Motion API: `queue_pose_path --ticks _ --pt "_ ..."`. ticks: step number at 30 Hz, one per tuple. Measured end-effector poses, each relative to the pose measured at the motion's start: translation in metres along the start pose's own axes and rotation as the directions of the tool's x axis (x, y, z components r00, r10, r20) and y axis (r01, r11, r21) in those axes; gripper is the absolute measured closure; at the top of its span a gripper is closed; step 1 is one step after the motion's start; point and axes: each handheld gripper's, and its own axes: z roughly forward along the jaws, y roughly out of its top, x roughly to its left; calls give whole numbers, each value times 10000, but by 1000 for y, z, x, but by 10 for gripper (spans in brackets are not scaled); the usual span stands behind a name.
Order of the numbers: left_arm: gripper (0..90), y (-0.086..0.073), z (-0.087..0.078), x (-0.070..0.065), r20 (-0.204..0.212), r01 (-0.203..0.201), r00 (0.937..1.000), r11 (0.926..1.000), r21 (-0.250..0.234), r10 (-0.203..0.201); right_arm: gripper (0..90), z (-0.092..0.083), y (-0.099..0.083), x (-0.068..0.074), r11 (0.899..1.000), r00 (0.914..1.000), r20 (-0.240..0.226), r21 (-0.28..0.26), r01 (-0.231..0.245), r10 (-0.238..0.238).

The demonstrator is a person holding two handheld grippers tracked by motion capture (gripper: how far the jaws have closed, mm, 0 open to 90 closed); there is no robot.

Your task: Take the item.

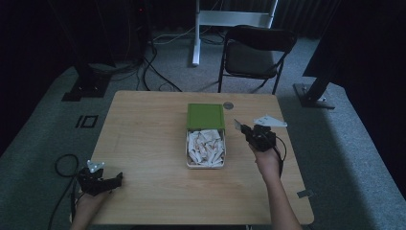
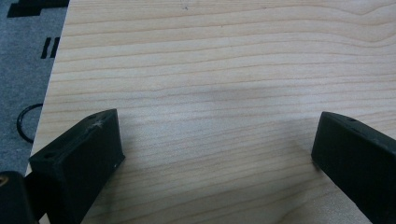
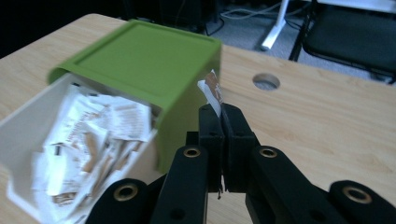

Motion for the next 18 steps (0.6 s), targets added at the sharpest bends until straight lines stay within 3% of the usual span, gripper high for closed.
queue_pose_path --ticks 7,18 --pt "26 0 0 0 2 -6 10000 10000 3 6 884 12 -14 -17 9991 9991 271 267 -319 312" --pt "26 0 0 0 3 4 10000 10000 -1 -4 884 35 -44 -43 9885 9898 588 706 -1339 1299"
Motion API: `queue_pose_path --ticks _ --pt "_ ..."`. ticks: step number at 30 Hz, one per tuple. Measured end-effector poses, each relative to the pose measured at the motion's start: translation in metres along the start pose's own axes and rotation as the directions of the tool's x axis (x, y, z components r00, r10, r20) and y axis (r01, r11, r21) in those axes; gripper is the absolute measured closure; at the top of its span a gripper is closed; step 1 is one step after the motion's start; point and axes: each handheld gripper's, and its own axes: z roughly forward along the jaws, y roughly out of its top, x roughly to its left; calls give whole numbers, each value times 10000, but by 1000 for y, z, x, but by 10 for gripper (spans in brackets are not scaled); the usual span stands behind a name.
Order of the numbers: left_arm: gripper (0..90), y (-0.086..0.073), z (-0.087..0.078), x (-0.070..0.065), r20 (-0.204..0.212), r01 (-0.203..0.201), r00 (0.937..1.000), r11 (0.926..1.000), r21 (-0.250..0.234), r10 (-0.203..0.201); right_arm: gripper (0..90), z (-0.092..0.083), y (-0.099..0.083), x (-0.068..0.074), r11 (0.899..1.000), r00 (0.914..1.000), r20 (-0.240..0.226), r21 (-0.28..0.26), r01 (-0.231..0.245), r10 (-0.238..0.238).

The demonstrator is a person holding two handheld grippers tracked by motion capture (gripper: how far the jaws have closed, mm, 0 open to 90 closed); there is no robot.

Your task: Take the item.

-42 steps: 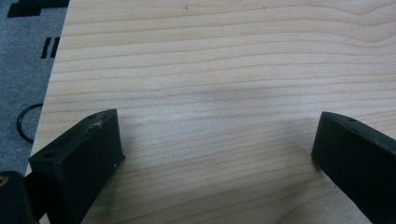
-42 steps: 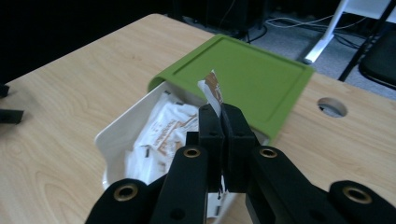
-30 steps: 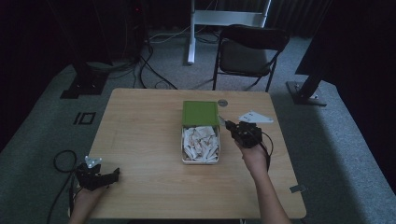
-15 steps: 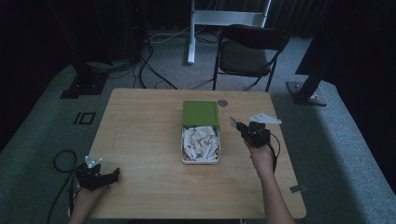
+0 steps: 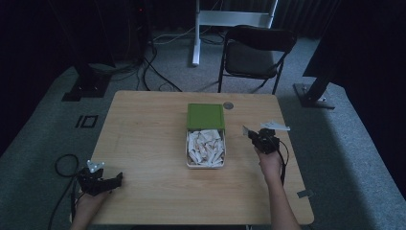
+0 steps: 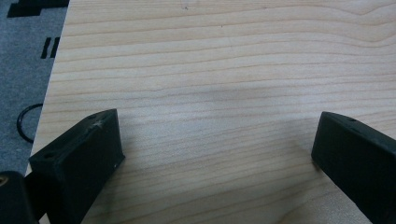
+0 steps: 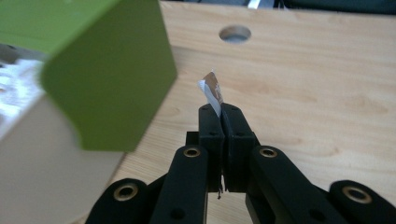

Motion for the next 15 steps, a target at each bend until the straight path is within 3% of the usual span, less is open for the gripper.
queue_pose_path --ticks 5,15 --pt "26 0 0 0 -1 -8 10000 10000 1 8 883 11 -11 -13 9984 9988 84 288 -494 492" --pt "26 0 0 0 -1 -8 10000 10000 4 8 883 29 -32 -21 9929 9954 195 714 -952 941"
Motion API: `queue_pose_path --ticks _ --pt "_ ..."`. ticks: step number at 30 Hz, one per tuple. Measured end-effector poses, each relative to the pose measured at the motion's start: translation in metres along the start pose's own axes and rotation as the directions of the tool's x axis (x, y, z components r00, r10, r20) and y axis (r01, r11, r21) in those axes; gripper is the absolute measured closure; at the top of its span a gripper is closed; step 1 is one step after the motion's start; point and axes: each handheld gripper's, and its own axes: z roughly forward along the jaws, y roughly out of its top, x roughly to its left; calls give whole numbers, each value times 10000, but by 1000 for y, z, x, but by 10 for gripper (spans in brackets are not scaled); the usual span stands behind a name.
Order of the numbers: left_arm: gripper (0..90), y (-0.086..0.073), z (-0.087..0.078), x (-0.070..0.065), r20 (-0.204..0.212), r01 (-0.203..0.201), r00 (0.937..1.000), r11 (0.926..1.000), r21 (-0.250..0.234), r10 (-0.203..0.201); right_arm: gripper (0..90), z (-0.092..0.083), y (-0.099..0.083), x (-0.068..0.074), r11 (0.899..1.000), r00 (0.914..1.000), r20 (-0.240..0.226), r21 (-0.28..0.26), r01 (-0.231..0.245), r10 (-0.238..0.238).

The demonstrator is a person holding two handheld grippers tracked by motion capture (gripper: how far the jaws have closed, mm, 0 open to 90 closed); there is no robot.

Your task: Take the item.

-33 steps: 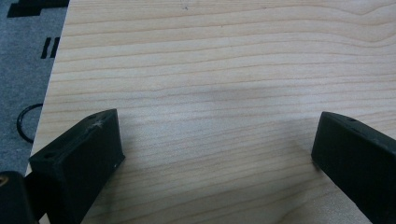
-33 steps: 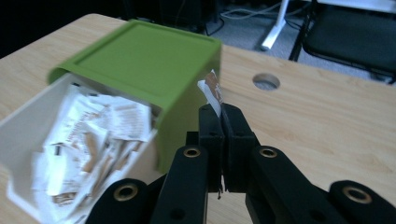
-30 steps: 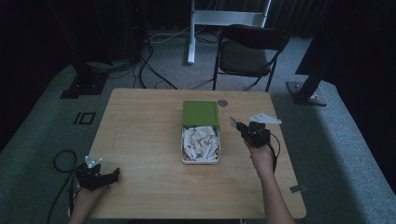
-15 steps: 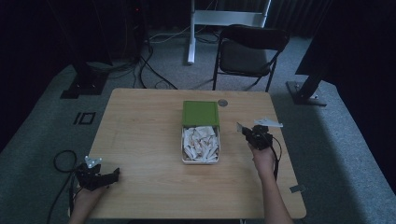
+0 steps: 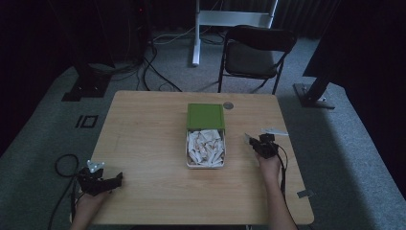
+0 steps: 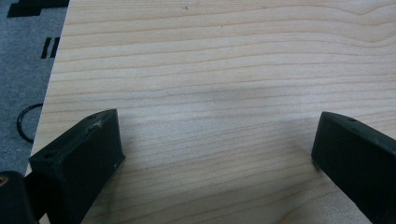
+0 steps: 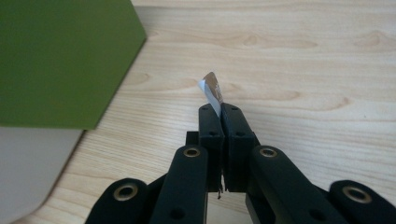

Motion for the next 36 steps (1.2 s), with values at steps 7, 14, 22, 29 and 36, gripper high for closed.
queue_pose_path --ticks 7,14,22,29,36 --pt "26 0 0 0 -1 -1 10000 10000 -4 1 883 2 -2 -6 9999 9996 297 159 6 -11" --pt "26 0 0 0 -1 5 10000 10000 -5 -5 884 5 -9 -13 9988 9982 530 397 -287 266" --pt "26 0 0 0 2 2 10000 10000 4 -2 883 9 -17 -27 9942 9945 711 704 -814 764" --pt "26 0 0 0 -1 5 10000 10000 -4 -5 747 6 -17 -32 9953 9946 626 455 -852 823" --pt "26 0 0 0 1 5 10000 10000 -4 -5 502 1 -13 -34 9954 9952 591 505 -815 785"
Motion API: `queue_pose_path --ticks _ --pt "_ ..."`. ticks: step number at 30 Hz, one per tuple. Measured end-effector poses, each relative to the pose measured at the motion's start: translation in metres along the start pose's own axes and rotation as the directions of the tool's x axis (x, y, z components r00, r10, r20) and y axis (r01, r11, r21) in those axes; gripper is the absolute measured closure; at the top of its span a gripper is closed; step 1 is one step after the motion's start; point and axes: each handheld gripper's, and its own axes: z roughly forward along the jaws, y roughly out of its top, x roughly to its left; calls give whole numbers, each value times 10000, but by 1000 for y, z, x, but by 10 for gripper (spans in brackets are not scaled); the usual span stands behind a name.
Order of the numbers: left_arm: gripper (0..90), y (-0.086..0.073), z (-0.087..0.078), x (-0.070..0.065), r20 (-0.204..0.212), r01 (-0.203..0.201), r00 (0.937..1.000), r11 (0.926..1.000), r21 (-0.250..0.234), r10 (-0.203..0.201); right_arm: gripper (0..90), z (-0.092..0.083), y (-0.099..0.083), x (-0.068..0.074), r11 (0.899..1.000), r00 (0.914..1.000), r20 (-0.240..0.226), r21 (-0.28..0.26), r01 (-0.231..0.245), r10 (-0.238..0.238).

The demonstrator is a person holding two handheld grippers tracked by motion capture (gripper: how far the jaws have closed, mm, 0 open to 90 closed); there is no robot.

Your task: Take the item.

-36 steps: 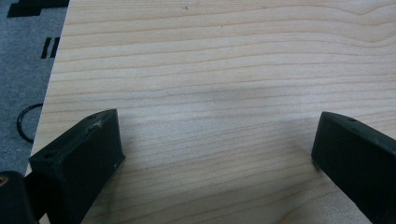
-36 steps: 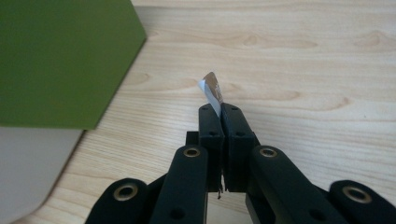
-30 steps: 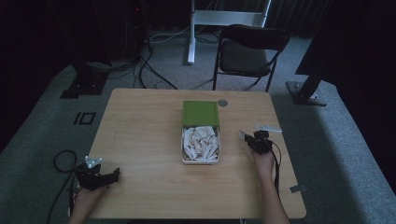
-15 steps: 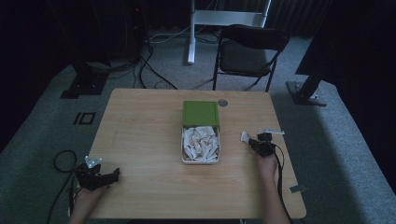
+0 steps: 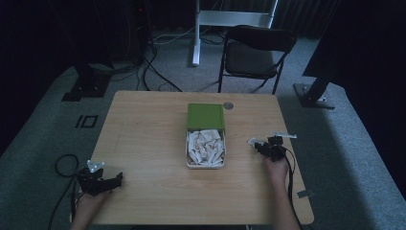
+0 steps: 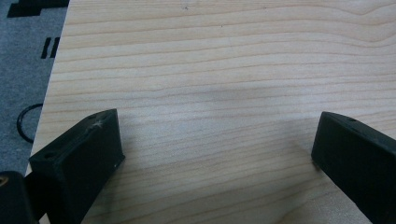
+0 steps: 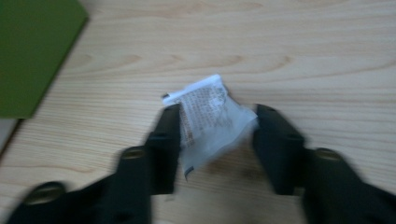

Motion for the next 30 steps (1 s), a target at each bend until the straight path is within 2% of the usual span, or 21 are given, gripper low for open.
queue_pose_path --ticks 2,6,8,10,12,17,21,22,26,30 --pt "26 0 0 0 -1 1 10000 10000 0 -1 443 0 1 -1 9998 9999 122 184 -101 99" --pt "26 0 0 0 -1 -1 10000 10000 0 1 286 -3 1 -1 9989 9990 -151 191 -425 428" --pt "26 0 0 0 -1 -5 10000 10000 4 5 213 -3 1 1 9989 9988 -357 317 -337 348" --pt "26 0 0 0 -1 1 10000 10000 -1 -1 159 -4 0 5 9990 9995 -266 411 -150 161" --pt "26 0 0 0 -1 -1 10000 10000 1 1 104 -5 -2 7 9989 9990 -398 448 -161 179" --pt "26 0 0 0 0 -4 10000 10000 5 4 105 -11 -9 10 9998 9987 -501 176 30 -21" --pt "26 0 0 0 -1 0 10000 10000 0 0 105 -19 -15 10 9996 9999 120 -275 25 -22" --pt "26 0 0 0 -2 -2 10000 10000 1 2 106 -23 -17 11 9992 9990 437 -383 108 -91" --pt "26 0 0 0 -1 -2 10000 10000 0 2 106 -32 -22 10 9982 9971 707 -516 318 -281" --pt "26 0 0 0 -1 -6 10000 10000 0 6 106 -39 -28 9 9975 9961 776 -526 468 -426"
